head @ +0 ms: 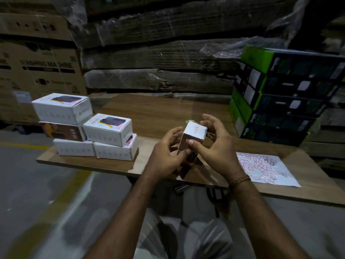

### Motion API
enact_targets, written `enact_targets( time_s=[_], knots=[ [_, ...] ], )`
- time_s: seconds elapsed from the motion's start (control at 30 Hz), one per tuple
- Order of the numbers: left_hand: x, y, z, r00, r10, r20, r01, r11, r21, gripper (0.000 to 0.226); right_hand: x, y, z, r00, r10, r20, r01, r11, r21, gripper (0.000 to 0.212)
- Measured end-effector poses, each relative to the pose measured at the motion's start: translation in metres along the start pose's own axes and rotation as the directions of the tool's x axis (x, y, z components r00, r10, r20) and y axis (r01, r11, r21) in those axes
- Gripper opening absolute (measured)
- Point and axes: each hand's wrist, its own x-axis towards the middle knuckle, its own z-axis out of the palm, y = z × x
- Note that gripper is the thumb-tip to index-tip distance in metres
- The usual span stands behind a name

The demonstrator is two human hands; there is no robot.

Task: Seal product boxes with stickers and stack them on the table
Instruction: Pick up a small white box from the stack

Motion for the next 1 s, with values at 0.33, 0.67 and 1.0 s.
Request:
enact_targets(
  time_s=[0.33,0.67,1.0],
  knots=[
    [0.0,-0.016,0.01,0.986,-0.112,0.121,0.121,0.99,-0.072,0.085,-0.015,0.016,0.01,0.998,0.029,-0.047,-0.03,1.0,-0.007,0.073],
    [0.011,-0.031,0.008,0.989,-0.133,0.062,0.135,0.99,-0.037,0.066,-0.039,0.029,0.022,0.985,0.06,-0.16,-0.087,0.982,-0.166,0.102],
    [0.002,-0.025,0.023,0.993,-0.114,0.043,0.112,0.993,0.04,0.097,-0.044,0.021,0.009,0.987,0.11,-0.118,-0.144,0.934,-0.327,0.094]
  ],
)
